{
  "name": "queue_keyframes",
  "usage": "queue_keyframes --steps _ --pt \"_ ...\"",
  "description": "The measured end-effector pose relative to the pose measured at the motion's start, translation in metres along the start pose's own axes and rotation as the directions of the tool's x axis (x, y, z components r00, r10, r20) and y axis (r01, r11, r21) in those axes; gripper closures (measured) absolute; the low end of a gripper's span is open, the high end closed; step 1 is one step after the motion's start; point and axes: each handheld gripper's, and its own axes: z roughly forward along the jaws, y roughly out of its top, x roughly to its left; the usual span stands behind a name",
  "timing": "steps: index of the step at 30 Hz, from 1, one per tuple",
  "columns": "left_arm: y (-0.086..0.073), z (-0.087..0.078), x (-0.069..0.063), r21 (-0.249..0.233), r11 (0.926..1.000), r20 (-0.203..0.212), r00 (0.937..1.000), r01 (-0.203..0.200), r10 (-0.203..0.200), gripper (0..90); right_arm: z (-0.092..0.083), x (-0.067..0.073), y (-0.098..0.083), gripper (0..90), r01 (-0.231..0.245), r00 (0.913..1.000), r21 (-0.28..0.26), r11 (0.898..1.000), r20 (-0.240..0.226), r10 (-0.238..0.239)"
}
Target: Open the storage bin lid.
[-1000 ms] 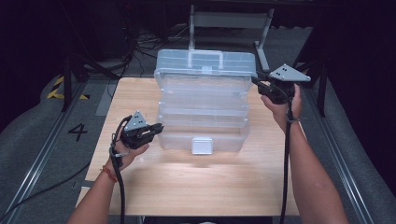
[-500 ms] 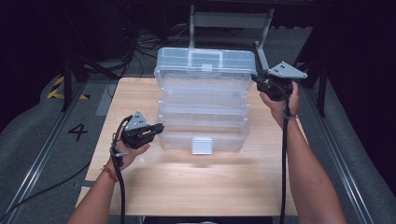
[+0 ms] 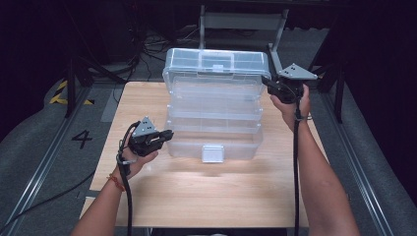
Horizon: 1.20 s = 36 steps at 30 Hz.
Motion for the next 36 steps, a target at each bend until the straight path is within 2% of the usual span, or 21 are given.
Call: queue_keyframes --steps 6,19,25,31,33,36 --pt "0.0 0.002 0.0 0.002 1.0 0.002 1.0 -0.003 0.003 82.4 0.006 0.0 -0.006 71.2 -0.008 1.0 0.008 1.0 -0.003 0.008" --pt "0.0 0.006 0.001 0.0 1.0 0.001 1.0 0.0 0.0 82.4 0.021 0.001 -0.025 69.5 -0.026 0.9994 0.073 0.997 -0.021 0.027" --pt "0.001 0.007 0.001 0.002 1.0 -0.003 1.0 -0.006 0.006 82.4 0.024 0.0 -0.027 69.3 -0.04 0.9989 0.074 0.996 -0.021 0.042" --pt "0.001 0.008 0.0 0.005 1.0 0.003 1.0 0.004 -0.004 82.4 0.026 0.0 -0.027 69.5 -0.04 0.9989 0.075 0.996 -0.02 0.042" --pt "0.001 0.009 0.0 0.004 1.0 -0.002 1.0 0.0 0.0 82.4 0.026 -0.001 -0.029 70.2 -0.06 0.9978 0.064 0.996 -0.022 0.062" --pt "0.001 0.008 0.0 0.006 0.9999 0.001 1.0 0.009 -0.009 82.4 0.027 -0.001 -0.029 70.4 -0.059 0.998 0.059 0.997 -0.019 0.06"
